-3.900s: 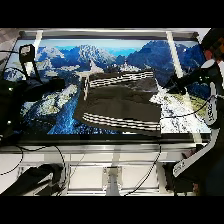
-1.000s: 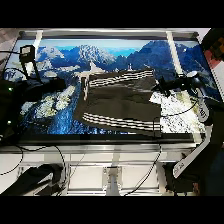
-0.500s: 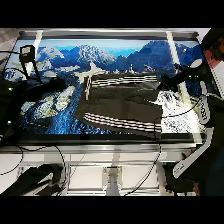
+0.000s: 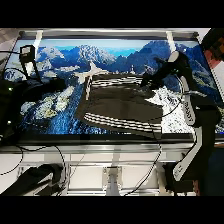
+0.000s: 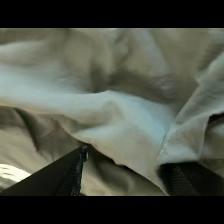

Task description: Fold the clothes and pants, and hang the long-sleeved shirts on hangers.

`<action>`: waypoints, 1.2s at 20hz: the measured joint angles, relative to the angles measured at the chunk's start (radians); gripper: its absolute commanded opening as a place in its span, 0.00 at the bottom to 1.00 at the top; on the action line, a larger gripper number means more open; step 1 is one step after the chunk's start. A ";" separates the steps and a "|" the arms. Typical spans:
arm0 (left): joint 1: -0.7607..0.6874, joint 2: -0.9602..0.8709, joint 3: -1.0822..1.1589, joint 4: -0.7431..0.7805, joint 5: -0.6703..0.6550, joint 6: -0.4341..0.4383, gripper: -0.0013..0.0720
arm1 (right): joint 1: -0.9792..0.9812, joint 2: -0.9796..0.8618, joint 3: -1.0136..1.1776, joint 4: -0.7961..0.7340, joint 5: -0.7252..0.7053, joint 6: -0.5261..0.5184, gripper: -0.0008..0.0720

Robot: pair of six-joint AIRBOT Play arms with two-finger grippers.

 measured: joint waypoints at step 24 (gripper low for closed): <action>0.000 0.000 0.000 0.000 0.002 0.000 0.50 | -0.231 0.077 0.055 -0.002 0.074 0.007 0.44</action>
